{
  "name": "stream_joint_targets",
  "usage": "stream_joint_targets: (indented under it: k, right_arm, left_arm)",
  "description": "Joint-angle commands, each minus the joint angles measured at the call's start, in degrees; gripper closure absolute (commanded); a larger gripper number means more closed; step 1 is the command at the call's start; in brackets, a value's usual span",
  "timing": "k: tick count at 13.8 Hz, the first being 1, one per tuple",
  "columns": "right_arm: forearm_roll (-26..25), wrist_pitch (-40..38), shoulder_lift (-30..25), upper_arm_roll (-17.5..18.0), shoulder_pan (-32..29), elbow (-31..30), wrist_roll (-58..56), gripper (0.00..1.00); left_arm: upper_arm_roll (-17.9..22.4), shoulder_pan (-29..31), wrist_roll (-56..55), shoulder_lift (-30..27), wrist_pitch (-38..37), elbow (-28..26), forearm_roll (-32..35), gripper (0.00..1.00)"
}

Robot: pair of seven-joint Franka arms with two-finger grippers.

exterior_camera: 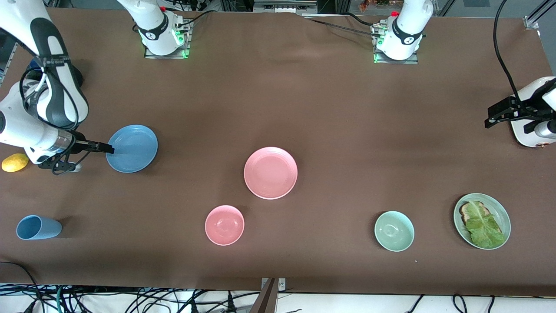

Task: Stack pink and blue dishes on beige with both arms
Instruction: 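Move the right gripper down to the rim of the blue plate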

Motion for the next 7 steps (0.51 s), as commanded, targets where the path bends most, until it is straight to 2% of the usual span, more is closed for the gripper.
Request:
stream_joint_targets:
  k: [1, 5, 7]
  right_arm:
    - [5.5, 0.6, 2.1, 0.5, -2.6, 0.4, -6.2, 0.01]
    - [12.6, 0.6, 5.9, 0.5, -5.2, 0.8, -13.9, 0.24]
    - [13.5, 0.4, 6.9, 0.5, -5.8, 1.4, -15.8, 0.35]
  left_arm:
    - [-0.7, -0.1, -1.4, -1.5, -0.8, -0.5, 1.6, 0.0]
    - [-0.7, -0.4, -4.6, -2.1, -1.5, -0.6, 1.6, 0.0]
    - [-1.0, -0.4, -6.6, -2.1, -1.8, -0.5, 1.6, 0.0]
